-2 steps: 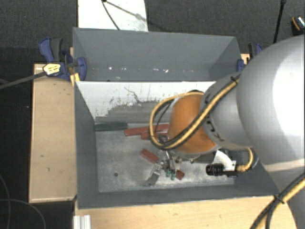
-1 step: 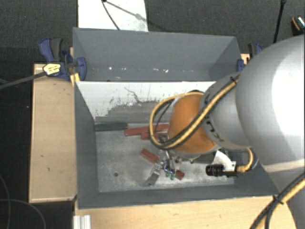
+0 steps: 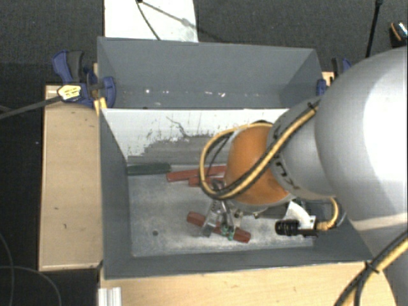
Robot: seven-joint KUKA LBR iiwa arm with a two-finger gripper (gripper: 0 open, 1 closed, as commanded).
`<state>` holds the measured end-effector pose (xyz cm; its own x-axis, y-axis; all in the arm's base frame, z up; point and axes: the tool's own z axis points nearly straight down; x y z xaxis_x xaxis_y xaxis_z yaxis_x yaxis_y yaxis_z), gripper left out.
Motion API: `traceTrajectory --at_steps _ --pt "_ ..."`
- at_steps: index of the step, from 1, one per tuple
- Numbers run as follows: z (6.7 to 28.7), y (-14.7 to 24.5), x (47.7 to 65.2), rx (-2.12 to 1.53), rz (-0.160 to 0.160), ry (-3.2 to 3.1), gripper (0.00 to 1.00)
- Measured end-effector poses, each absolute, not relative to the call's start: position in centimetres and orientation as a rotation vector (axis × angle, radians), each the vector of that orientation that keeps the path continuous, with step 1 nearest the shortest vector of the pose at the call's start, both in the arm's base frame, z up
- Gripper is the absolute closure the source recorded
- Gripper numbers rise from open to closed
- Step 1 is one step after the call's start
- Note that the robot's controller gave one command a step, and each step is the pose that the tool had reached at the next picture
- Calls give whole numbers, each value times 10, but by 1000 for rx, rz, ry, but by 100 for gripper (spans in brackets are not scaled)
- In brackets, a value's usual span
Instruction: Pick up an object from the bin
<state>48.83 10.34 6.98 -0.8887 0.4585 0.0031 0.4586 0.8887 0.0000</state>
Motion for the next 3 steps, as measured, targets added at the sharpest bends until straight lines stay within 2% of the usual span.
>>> traceTrajectory --at_steps 1,3 --pt "78 103 489 -752 -3 -3053 100" --pt "181 104 491 -743 -5 -3058 100"
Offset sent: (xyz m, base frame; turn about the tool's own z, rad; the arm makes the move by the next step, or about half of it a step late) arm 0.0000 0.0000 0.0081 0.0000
